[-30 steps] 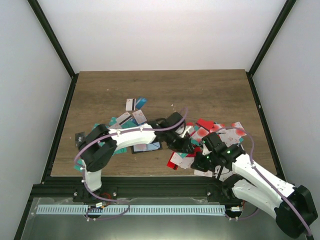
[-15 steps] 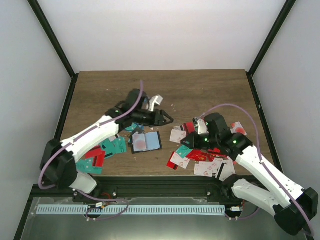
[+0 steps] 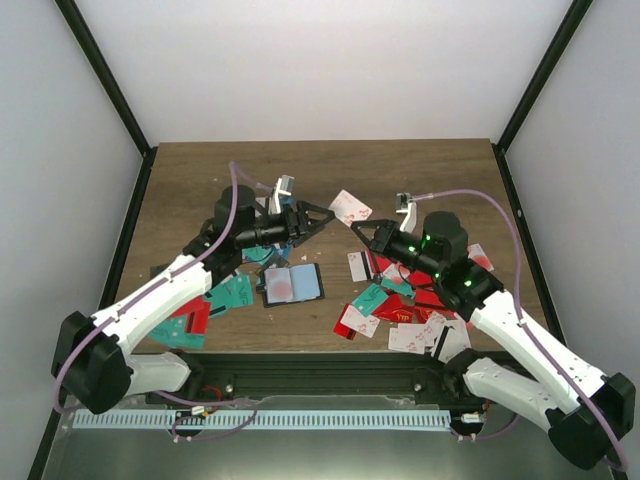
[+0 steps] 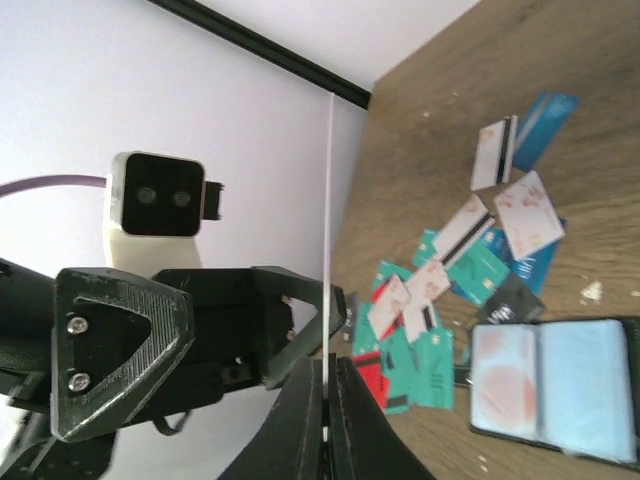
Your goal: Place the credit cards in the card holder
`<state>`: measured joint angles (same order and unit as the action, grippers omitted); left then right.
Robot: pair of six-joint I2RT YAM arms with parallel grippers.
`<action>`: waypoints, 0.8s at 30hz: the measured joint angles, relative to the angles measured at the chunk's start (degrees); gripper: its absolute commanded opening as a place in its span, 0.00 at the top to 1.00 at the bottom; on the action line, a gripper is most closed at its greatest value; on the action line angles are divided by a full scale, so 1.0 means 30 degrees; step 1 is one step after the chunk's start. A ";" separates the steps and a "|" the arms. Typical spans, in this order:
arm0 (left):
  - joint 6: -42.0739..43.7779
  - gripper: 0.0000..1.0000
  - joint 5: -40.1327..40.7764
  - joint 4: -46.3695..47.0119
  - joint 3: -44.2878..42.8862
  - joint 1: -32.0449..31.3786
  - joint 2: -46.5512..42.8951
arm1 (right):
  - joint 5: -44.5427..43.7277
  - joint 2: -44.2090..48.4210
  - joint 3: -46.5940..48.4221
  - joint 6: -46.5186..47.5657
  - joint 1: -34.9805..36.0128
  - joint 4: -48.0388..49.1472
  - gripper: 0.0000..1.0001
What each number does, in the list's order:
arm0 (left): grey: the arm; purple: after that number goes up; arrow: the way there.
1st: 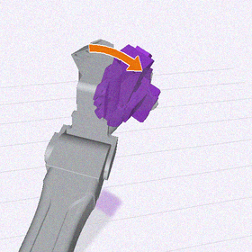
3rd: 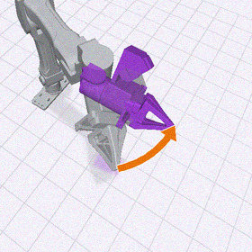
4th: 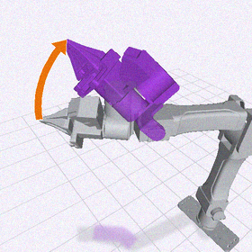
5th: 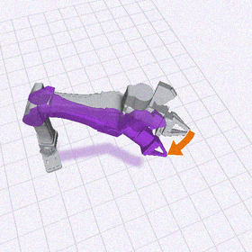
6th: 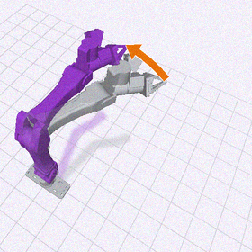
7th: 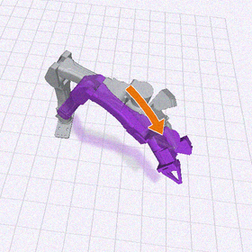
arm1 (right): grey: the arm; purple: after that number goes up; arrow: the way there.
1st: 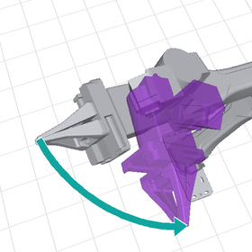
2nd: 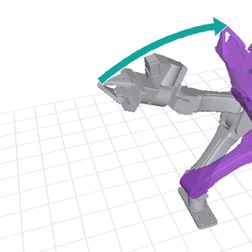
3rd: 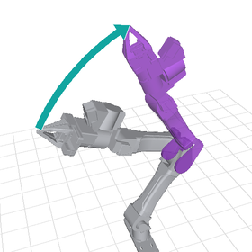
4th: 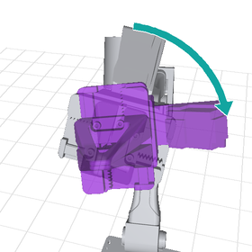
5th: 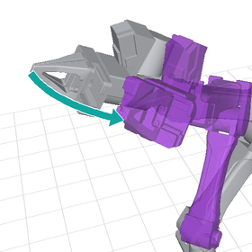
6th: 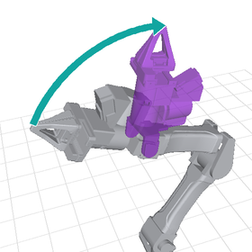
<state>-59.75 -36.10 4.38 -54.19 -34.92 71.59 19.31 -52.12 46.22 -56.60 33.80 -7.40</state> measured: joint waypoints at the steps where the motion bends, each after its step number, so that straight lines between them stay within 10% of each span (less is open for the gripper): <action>1: -0.0306 0.31 -0.0036 0.0364 0.0007 0.0000 0.0138 | -0.0029 -0.0007 -0.0291 -0.0546 0.0000 0.0809 0.99; 10: -0.2557 0.40 -0.0364 0.4452 -0.0117 0.0000 0.1945 | 0.0459 -0.0903 -0.1100 -0.3614 0.0007 0.5544 0.99; 15: -0.2958 0.82 -0.0306 0.5523 -0.0699 -0.0058 0.2798 | 0.0692 -0.0889 -0.1486 -0.4291 -0.0066 0.6972 0.99; 20: -0.3140 0.96 -0.0182 0.6360 -0.1115 -0.0124 0.3045 | 0.1005 -0.0896 -0.1902 -0.4663 -0.0102 0.7563 0.99; 22: -0.3242 0.96 -0.0204 0.6696 -0.1180 -0.0138 0.3053 | 0.1027 -0.0903 -0.1923 -0.4685 -0.0124 0.7839 0.77; 24: -0.3271 0.96 -0.0219 0.6834 -0.1195 -0.0138 0.3045 | 0.1209 -0.0911 -0.1923 -0.4626 -0.0160 0.7898 0.28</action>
<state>-69.56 -36.75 24.88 -57.78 -35.33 80.73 22.94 -54.85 40.45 -70.48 33.32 16.29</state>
